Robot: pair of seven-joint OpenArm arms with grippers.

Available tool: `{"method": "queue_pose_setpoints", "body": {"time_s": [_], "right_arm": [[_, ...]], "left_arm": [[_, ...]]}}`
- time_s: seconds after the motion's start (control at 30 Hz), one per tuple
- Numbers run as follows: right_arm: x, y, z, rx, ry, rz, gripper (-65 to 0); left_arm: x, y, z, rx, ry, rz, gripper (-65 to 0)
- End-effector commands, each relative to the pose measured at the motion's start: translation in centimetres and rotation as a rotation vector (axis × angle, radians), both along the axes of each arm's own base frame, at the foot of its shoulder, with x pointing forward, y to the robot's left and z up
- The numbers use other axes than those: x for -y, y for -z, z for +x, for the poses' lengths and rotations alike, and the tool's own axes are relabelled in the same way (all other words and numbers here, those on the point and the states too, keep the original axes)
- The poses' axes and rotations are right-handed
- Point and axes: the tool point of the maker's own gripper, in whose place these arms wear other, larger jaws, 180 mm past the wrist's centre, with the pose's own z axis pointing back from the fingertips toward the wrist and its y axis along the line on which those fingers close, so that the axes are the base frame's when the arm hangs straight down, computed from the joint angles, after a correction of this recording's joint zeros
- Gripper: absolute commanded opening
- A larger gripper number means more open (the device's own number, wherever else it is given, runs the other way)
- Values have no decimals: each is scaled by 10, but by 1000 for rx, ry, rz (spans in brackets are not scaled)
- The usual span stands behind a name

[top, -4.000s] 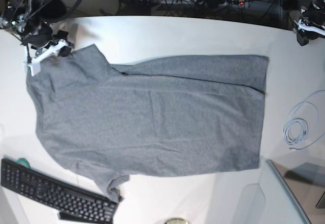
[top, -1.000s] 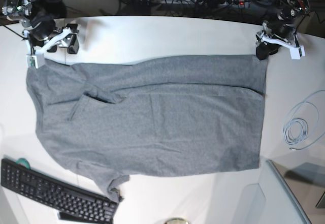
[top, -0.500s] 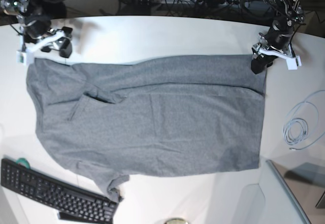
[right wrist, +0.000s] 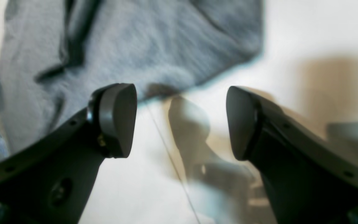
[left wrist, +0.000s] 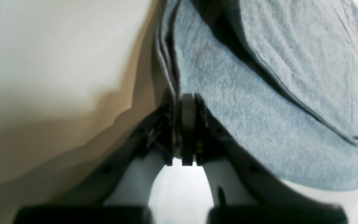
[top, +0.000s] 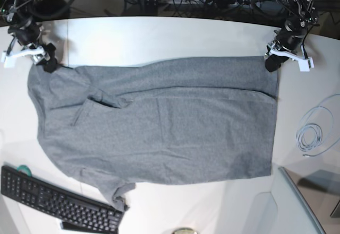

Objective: Layout the t-shirt on the table in an organized manner, then fold the t-shirt properly
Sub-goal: 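Pull the t-shirt corners outward with both grippers to spread it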

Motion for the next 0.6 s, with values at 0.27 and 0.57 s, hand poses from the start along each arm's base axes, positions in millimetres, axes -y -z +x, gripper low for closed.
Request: {"method": "queue_pose_setpoints", "body": {"time_s": [0.27, 0.57], "right_arm": [[20, -2, 18, 15, 3, -11, -398], [23, -1, 3, -19, -18, -27, -645]], "left_arm": [[-30, -8, -10, -33, 12, 76, -650], [-37, -24, -11, -12, 33, 135, -650]]}}
